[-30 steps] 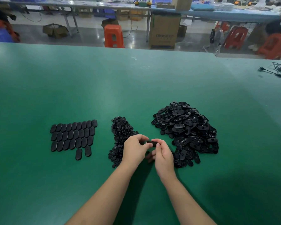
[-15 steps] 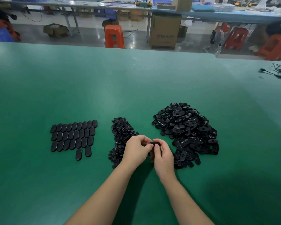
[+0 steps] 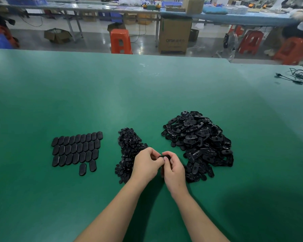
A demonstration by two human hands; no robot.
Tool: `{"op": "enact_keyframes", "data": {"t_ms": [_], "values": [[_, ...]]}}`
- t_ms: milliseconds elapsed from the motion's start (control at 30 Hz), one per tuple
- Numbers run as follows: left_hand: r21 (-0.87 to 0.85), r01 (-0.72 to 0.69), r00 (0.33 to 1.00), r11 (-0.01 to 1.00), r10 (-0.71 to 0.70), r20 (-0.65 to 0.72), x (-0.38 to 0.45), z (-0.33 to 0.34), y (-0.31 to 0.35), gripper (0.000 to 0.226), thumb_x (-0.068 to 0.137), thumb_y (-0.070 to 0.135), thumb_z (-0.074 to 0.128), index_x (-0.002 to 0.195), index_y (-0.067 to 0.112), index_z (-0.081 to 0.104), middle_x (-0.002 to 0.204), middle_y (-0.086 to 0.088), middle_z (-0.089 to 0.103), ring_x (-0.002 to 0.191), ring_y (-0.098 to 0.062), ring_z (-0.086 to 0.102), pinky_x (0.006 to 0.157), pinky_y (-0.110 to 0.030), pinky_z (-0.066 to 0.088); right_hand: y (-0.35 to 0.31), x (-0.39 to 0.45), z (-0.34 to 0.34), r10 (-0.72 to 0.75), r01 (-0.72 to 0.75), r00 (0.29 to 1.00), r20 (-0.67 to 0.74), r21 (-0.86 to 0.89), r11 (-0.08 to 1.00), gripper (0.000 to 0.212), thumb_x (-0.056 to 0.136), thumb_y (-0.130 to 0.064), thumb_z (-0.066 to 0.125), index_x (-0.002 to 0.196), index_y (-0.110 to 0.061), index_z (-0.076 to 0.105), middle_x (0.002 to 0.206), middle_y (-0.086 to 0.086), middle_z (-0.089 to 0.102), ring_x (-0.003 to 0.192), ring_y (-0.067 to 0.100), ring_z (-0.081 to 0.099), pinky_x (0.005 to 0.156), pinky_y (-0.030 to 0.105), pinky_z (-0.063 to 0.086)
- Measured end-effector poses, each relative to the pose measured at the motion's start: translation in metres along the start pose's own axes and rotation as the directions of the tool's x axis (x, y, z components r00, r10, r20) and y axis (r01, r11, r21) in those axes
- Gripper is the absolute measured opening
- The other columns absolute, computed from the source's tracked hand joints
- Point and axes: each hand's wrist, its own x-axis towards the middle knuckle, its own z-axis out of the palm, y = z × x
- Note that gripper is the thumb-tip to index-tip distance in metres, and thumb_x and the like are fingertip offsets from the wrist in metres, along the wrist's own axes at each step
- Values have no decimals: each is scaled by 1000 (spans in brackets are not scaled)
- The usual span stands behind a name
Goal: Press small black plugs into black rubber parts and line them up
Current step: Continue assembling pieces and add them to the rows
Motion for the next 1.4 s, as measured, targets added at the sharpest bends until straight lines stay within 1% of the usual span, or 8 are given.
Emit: {"op": "enact_keyframes", "data": {"t_ms": [233,433,567,767,933,1100,1267,1400], "values": [[67,-109,994,992,109,-3,-5,2,2,9,86,22,69,80,26,64,76,9,66,73,-11,62,68,-29,53,-5,-2,-2,-45,45,998,-49,6,999,21,102,-6,53,99,-25,61,95,-3,71,88,2,66,79,16,49],[194,-272,962,942,273,23,-7,-1,-3,9,90,20,65,89,29,62,82,14,65,76,-7,60,70,-22,49,-1,0,0,-39,38,998,-39,-23,999,15,103,-10,53,101,-23,60,96,-1,70,91,10,66,83,29,53],[477,-477,854,738,518,52,-11,-6,-9,22,94,26,61,116,29,63,103,13,64,90,-9,62,74,-30,54,-1,2,1,17,-16,999,-28,46,999,21,105,-9,48,99,-22,63,87,-4,68,76,10,59,71,31,47],[638,-586,711,499,695,108,-13,-13,-14,16,79,25,79,88,17,68,84,4,62,69,-16,64,47,-28,48,-3,-1,-1,42,-42,999,4,123,992,21,107,-8,42,100,-20,59,68,-5,57,57,10,48,50,22,41],[615,-498,781,611,624,13,-15,-25,-19,14,85,29,72,94,18,70,88,4,64,73,-17,64,53,-30,49,-7,-3,0,-13,11,999,31,67,998,15,107,-12,46,109,-23,56,71,2,59,58,17,49,55,33,41],[502,-211,851,839,410,-327,-26,-78,-59,23,84,24,76,106,21,72,96,7,70,66,-7,57,56,-21,41,-7,-3,0,-31,31,998,45,7,999,17,106,-16,48,112,-29,57,73,-4,64,58,11,51,56,32,45],[410,128,794,903,154,-588,-41,-146,-122,17,86,25,74,102,18,71,93,-1,70,78,-23,63,64,-33,48,-5,-4,1,-33,35,998,53,-33,999,17,105,-17,49,109,-31,58,72,-6,63,58,9,50,56,33,44],[380,269,765,885,43,-642,-47,-164,-146,16,88,26,72,100,14,71,92,-4,70,80,-30,64,64,-34,45,-3,-4,1,-30,32,998,50,-47,998,18,105,-17,49,107,-31,59,71,-5,63,58,10,50,57,33,43]]}}
